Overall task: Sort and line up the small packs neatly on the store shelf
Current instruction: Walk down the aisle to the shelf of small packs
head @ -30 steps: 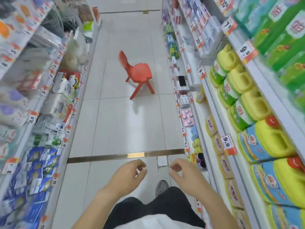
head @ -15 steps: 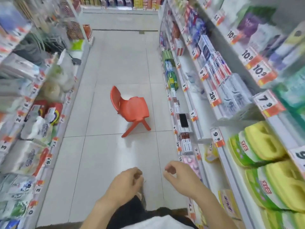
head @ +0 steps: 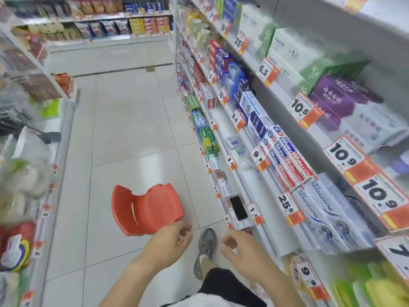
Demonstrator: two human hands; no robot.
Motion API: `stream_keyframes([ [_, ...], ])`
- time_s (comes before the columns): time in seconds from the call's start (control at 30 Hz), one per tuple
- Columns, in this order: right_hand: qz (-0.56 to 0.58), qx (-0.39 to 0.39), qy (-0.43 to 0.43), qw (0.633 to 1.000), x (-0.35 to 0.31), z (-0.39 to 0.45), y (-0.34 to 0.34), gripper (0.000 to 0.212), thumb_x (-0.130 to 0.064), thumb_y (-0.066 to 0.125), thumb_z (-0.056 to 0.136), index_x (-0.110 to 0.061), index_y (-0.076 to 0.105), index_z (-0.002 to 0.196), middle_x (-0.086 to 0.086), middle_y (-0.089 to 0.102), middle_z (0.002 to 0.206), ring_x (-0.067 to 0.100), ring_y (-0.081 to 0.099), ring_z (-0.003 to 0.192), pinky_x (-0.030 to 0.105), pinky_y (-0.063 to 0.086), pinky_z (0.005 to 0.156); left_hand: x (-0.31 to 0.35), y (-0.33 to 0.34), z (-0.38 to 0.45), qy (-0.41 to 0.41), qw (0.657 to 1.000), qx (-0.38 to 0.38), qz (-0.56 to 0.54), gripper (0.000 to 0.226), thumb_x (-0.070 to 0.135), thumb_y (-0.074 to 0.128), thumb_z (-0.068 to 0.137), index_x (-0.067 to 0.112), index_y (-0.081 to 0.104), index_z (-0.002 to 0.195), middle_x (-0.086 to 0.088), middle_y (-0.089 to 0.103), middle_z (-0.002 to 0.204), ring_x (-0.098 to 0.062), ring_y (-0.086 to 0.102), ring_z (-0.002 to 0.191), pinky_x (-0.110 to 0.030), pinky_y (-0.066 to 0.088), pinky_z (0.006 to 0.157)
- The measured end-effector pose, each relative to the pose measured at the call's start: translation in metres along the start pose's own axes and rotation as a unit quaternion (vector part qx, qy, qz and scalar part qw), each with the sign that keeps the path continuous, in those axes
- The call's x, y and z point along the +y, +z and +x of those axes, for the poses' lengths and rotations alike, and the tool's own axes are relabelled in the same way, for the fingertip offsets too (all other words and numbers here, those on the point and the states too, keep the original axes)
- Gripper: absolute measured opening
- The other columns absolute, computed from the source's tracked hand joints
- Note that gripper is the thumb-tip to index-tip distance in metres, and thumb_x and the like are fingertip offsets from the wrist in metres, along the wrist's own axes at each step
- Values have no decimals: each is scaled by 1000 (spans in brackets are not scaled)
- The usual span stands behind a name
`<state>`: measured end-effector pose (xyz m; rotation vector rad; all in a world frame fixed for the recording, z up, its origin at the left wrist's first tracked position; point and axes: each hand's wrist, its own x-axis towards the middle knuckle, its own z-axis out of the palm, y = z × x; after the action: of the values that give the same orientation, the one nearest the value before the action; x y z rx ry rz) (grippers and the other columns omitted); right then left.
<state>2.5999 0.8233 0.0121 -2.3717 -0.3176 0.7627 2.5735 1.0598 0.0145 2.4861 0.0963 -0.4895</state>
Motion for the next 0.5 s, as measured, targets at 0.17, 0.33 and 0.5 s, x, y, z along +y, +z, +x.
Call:
stream_keyframes([
  [0.17,8,-6,-4,1000,-10,110,-67,21,-41,54,95,-29,61,111,-17,61,105,1,59,98,22,50,89,9,-41,101,-9,1000,-9,8,15,41,48,92,33,60,98,21,62,79,6,58,67,-14,44,60],
  [0.33,15,0,-6,1000,-16,184,-120,21,-40,56,94,-29,60,112,-17,60,108,-2,57,100,19,48,89,22,-75,181,25,999,-7,32,19,39,49,93,29,61,104,19,61,82,1,58,74,-13,42,65],
  [0.5,46,38,22,998,-10,234,-144,18,-43,57,92,-33,61,107,-18,62,106,-2,59,98,22,50,89,33,-100,251,65,996,-17,61,22,43,48,90,28,62,99,12,65,91,-5,60,76,-18,47,69],
])
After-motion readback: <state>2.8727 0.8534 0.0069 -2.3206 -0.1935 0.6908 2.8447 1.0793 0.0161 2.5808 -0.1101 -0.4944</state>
